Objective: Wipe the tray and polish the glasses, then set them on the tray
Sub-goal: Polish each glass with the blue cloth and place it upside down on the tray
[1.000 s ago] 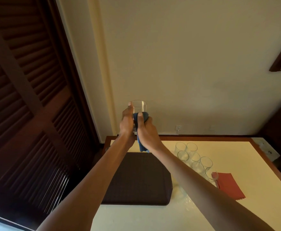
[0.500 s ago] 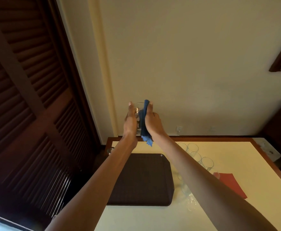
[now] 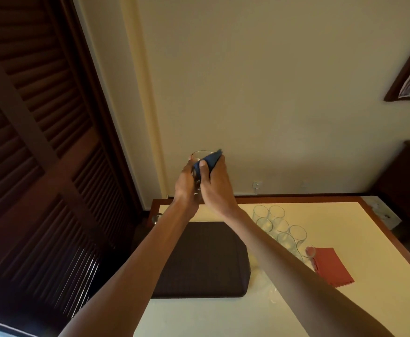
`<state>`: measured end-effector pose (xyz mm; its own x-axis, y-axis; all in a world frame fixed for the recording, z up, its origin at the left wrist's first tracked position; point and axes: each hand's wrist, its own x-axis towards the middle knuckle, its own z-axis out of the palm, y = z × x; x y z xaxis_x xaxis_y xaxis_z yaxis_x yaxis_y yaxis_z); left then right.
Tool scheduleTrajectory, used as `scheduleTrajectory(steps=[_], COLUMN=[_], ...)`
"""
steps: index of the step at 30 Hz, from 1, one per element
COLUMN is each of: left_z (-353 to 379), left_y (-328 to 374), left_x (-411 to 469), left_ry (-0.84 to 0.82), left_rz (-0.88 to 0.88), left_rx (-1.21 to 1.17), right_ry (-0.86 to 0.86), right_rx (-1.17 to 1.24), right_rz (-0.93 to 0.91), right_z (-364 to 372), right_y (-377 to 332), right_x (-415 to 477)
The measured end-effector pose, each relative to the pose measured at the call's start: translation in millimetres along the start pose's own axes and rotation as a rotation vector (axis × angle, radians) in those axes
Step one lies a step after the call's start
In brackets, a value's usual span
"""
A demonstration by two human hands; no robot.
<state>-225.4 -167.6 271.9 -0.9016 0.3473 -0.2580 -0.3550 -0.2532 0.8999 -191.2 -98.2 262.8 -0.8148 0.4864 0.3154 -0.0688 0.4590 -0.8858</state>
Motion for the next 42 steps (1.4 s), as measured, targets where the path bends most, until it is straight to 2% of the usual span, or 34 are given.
scheduleTrajectory(steps=[4,10,14,17,21,25,28,32,37,40,42], left_z=[8,11,6,4,3,8,15,17,9,8,10], left_y=[1,5,10,7,2,-2,3,5,9,3,1], left_x=[-2,4,8,10,10,10,6,10,14,12,10], left_ry=[-0.045,-0.005,0.057,0.057,-0.058,-0.109,-0.05,-0.012,0.075,0.078,0.016], left_rz=[0.029,-0.009,0.013,0.02,0.015,0.052,0.08,0.031,0.006,-0.01,-0.003], left_rx=[0.041,0.108,0.1,0.031,0.029,-0.002,0.027,0.063,0.078,0.036,0.019], right_ry=[0.029,-0.101,-0.203,-0.132,0.0,0.026,-0.055,-0.119,-0.258,-0.17,-0.07], right_rx=[0.065,0.183,0.049,0.061,0.036,0.068,0.143,0.135,-0.005,0.012,-0.013], right_rz=[0.117,0.352,0.288,0.158,-0.028,0.09,0.229,0.354,0.328,0.208,0.087], right_z=[-19,-25,-13,-3,-9,-29,-35,-29,-22,-18,-16], right_y=[-11,-11,-1,1,-3,-15,-18,-15,-4,-4,-7], right_x=[19,9,-9,-15,3,21,28,18,-1,-3,0])
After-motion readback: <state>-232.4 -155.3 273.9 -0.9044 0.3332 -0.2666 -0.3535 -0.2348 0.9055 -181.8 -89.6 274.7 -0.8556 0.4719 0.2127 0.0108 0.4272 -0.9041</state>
